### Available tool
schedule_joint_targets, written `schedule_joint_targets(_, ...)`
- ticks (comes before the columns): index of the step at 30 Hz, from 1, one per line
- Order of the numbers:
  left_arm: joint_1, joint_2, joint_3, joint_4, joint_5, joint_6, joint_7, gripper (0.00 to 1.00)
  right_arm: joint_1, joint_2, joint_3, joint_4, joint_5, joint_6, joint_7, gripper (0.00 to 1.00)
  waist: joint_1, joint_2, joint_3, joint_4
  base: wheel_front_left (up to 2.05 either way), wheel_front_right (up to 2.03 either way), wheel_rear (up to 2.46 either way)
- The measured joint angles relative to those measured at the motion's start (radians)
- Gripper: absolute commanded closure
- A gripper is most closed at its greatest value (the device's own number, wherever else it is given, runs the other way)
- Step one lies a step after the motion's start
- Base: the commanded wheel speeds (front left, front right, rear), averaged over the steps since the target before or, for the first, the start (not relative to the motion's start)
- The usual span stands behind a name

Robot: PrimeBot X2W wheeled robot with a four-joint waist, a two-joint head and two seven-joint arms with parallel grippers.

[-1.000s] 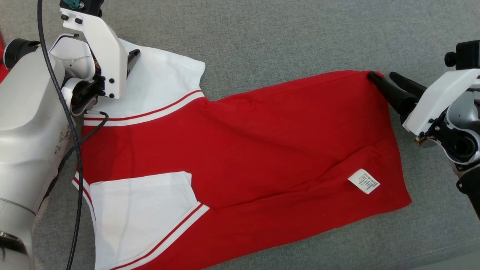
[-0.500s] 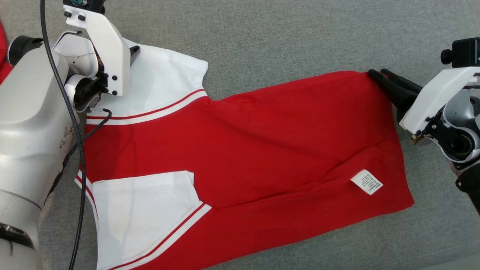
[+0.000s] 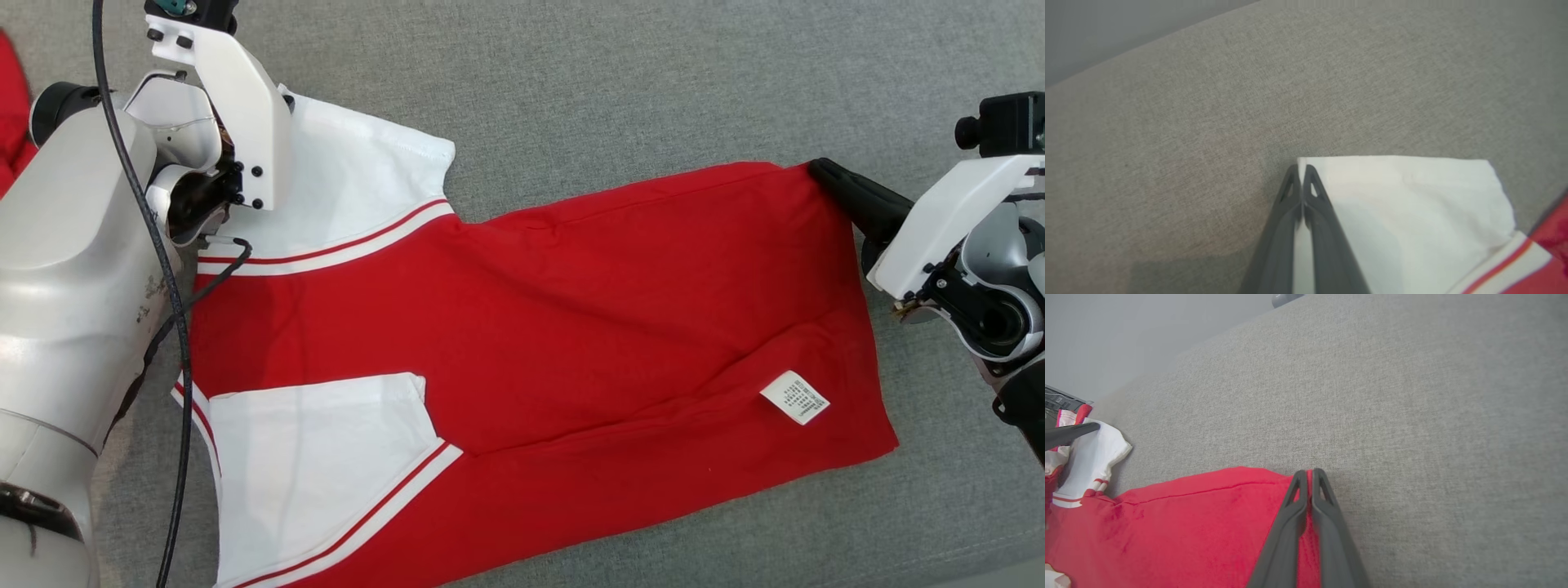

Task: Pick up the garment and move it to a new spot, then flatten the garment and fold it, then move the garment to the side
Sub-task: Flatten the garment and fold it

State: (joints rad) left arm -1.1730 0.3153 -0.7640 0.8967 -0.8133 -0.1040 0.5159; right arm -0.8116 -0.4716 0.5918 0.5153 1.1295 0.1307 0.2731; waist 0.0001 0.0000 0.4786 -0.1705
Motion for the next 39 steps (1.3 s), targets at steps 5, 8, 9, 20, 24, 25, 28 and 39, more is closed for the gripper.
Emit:
schedule_joint_targets(5, 0.002, -0.002, 0.008, 0.001, -0.018, -0.002, -0.025, 1.0, 0.001, -0.01, 0.024, 0.0, 0.016, 0.0, -0.026, 1.0, 0.0, 0.0, -0.025, 0.006, 0.0, 0.0, 0.0)
schedule_joint_targets(8, 0.009, -0.007, 0.008, -0.002, -0.032, -0.01, -0.031, 1.0, 0.01, -0.023, 0.038, -0.012, 0.036, 0.0, -0.038, 1.0, 0.0, 0.0, -0.046, 0.013, 0.0, 0.0, 0.0)
schedule_joint_targets(9, 0.017, -0.008, 0.009, -0.005, -0.039, -0.011, -0.033, 1.0, 0.017, -0.027, 0.042, -0.016, 0.042, 0.0, -0.047, 1.0, 0.0, 0.0, -0.054, 0.016, 0.0, 0.0, 0.0)
schedule_joint_targets(20, 0.131, 0.012, -0.005, -0.083, -0.119, -0.023, -0.042, 1.0, 0.098, -0.1, 0.096, -0.027, 0.091, 0.0, -0.081, 1.0, 0.0, 0.0, -0.174, 0.062, 0.0, 0.0, 0.0)
schedule_joint_targets(24, 0.197, 0.049, -0.029, -0.159, -0.153, -0.023, -0.031, 1.0, 0.136, -0.12, 0.117, -0.022, 0.111, 0.0, -0.089, 1.0, 0.0, 0.0, -0.225, 0.083, 0.0, 0.0, 0.0)
schedule_joint_targets(25, 0.215, 0.062, -0.033, -0.177, -0.162, -0.024, -0.025, 1.0, 0.145, -0.126, 0.122, -0.02, 0.115, 0.0, -0.089, 1.0, 0.0, 0.0, -0.237, 0.089, 0.0, 0.0, 0.0)
schedule_joint_targets(28, 0.273, 0.098, -0.045, -0.227, -0.193, -0.024, 0.0, 1.0, 0.169, -0.138, 0.136, -0.013, 0.128, 0.0, -0.089, 1.0, 0.0, 0.0, -0.271, 0.109, 0.0, 0.0, 0.0)
schedule_joint_targets(39, 0.422, 0.189, -0.076, -0.411, -0.256, -0.015, 0.094, 1.0, 0.188, -0.162, 0.191, 0.052, 0.138, 0.0, -0.122, 1.0, 0.0, 0.0, -0.343, 0.189, 0.0, 0.0, 0.0)
